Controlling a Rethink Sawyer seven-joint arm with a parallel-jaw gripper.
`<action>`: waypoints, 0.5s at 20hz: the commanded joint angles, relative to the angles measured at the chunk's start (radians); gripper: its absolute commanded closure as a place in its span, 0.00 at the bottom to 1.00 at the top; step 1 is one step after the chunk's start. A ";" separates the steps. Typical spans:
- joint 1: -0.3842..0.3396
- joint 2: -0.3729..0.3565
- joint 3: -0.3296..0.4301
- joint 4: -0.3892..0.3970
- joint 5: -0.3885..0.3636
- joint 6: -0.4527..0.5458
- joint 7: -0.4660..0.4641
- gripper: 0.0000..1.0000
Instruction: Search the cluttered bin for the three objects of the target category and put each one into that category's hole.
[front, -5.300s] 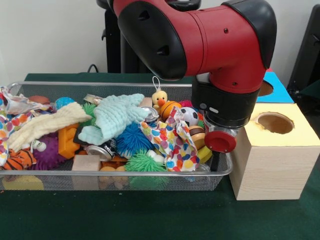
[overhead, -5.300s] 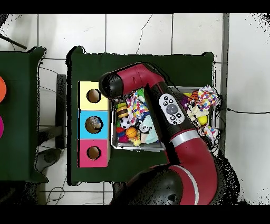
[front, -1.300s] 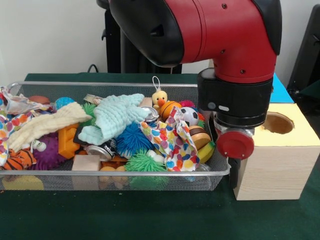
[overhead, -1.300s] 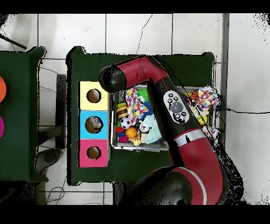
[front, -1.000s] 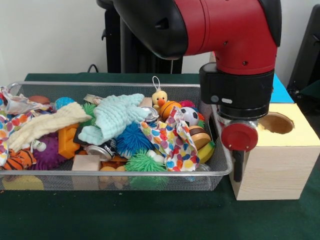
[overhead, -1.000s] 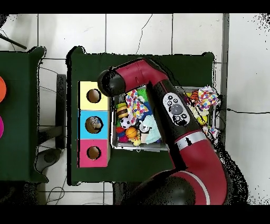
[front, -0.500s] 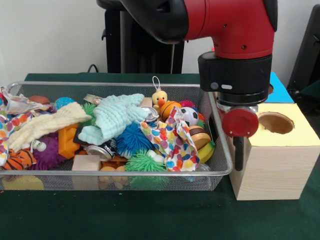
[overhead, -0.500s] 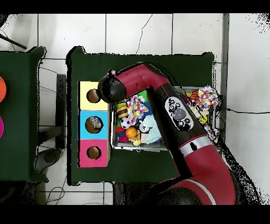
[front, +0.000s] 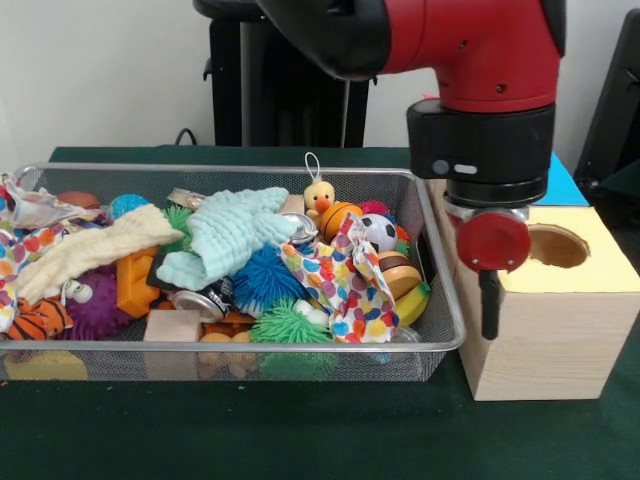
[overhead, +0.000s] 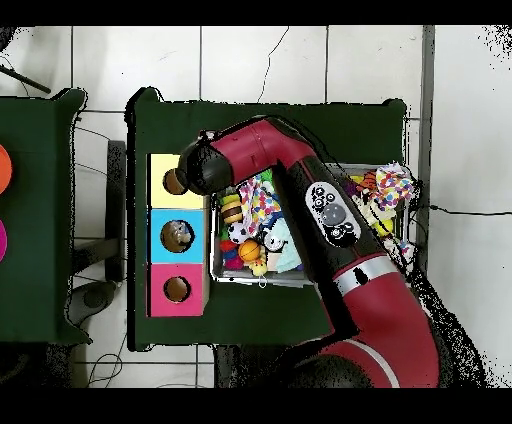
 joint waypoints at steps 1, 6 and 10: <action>0.075 0.037 -0.049 -0.095 -0.011 0.122 -0.092 0.00; 0.111 0.048 -0.069 -0.115 -0.009 0.119 -0.059 0.00; 0.041 0.049 -0.052 -0.073 0.013 0.086 -0.124 0.00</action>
